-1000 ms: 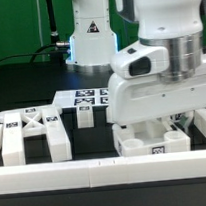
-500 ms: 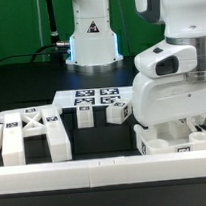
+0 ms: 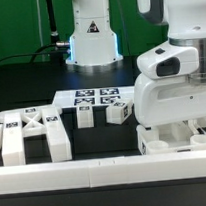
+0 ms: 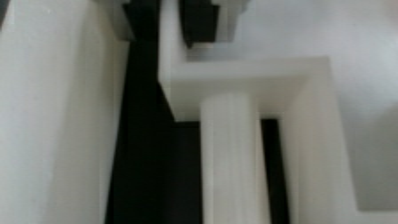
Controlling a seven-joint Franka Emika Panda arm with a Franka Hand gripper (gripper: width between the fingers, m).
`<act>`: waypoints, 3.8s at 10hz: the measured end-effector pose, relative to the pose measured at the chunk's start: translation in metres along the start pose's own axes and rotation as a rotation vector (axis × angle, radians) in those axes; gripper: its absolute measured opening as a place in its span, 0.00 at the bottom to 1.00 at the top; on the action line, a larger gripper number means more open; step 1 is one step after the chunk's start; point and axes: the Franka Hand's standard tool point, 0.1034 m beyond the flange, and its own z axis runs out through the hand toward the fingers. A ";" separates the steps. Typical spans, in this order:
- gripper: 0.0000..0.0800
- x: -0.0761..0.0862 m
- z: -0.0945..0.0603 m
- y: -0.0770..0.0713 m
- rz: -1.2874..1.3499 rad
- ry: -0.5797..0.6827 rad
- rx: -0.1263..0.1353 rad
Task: Assemble chair
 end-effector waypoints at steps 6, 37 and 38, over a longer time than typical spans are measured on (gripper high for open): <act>0.78 0.000 -0.066 0.019 -0.089 -0.012 -0.016; 0.81 -0.135 -0.049 0.120 0.513 -0.467 0.106; 0.81 -0.136 -0.048 0.120 0.512 -0.547 0.119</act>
Offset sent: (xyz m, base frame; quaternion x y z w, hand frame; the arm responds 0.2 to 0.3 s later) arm -0.0150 0.0000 0.0463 0.0283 -0.0309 -0.0339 0.9985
